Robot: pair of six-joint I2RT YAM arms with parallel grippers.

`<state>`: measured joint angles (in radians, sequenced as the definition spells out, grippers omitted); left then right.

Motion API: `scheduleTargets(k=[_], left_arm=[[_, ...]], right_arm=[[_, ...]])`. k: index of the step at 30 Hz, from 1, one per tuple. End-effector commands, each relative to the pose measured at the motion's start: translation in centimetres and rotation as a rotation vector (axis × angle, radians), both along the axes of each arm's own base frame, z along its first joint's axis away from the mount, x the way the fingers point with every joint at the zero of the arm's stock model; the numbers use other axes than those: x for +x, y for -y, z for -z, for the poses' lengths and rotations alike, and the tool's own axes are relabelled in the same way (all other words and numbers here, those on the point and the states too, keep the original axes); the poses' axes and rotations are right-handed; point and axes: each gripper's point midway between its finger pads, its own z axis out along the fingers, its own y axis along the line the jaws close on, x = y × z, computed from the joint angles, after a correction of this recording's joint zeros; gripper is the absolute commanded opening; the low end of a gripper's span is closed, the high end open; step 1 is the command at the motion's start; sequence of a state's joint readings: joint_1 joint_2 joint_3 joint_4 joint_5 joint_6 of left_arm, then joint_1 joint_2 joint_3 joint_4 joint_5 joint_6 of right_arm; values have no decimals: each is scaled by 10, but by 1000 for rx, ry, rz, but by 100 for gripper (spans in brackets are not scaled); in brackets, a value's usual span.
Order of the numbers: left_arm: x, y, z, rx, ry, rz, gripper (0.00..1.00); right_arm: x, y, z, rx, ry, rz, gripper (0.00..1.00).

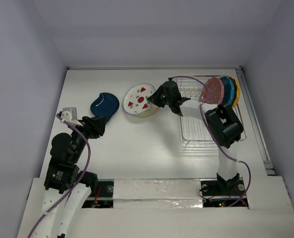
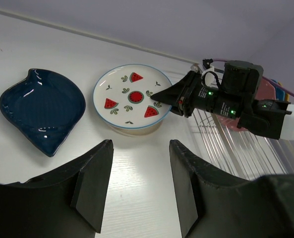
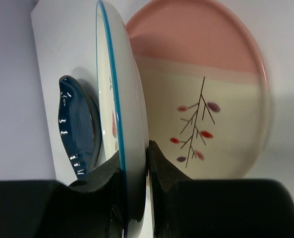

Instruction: Unload the plates from the dish rack

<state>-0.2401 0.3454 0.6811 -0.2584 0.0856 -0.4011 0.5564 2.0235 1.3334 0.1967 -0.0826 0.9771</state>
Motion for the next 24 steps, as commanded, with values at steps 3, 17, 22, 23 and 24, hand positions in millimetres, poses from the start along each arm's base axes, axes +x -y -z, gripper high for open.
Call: scheduleTargets(k=[3, 17, 22, 23, 24], left_arm=[[3, 0, -10, -5, 43, 1, 46], [2, 1, -11, -6, 47, 7, 46], [0, 1, -13, -9, 58, 9, 46], [0, 1, -14, -9, 61, 7, 46], [-1, 1, -14, -9, 61, 7, 46]], right_arm=[[30, -15, -63, 139, 164, 42, 18], [15, 5, -36, -59, 110, 14, 81], [10, 10, -30, -185, 94, -23, 84], [8, 20, -21, -253, 73, -17, 84], [8, 22, -24, -272, 78, -16, 85]])
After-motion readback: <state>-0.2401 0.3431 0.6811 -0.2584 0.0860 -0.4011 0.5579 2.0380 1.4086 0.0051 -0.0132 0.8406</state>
